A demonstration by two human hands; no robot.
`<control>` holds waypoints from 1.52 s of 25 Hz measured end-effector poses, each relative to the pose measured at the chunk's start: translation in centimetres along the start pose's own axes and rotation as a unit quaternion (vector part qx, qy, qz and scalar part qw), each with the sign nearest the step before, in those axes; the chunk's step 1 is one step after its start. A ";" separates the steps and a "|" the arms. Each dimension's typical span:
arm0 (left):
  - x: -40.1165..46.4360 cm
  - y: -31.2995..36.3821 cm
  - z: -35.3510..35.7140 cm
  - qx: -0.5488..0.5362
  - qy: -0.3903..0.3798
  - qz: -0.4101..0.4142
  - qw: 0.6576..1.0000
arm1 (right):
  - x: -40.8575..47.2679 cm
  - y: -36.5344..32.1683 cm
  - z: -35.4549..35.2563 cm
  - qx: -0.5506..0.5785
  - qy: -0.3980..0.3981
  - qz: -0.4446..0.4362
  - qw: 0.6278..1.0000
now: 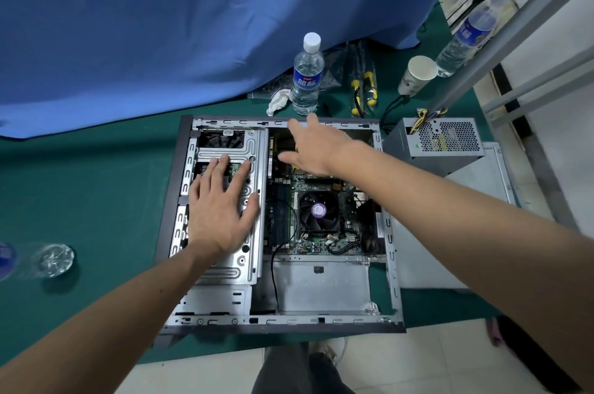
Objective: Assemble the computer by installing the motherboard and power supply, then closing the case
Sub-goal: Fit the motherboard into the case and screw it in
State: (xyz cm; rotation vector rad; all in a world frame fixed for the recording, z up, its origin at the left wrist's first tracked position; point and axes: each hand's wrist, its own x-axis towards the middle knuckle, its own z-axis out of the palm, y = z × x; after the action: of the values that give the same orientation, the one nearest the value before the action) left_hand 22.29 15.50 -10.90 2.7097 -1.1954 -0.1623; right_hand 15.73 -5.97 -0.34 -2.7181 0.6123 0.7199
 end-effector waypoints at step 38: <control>-0.1 0.5 -0.7 -0.004 -0.007 -0.005 1.000 | 0.8 -0.1 0.5 -0.018 0.070 -0.035 0.997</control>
State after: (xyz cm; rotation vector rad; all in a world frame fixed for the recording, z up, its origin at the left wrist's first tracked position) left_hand 22.03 15.32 -10.14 2.7115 -1.1831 -0.1880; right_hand 16.21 -5.97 -1.22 -2.8245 0.5358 0.5329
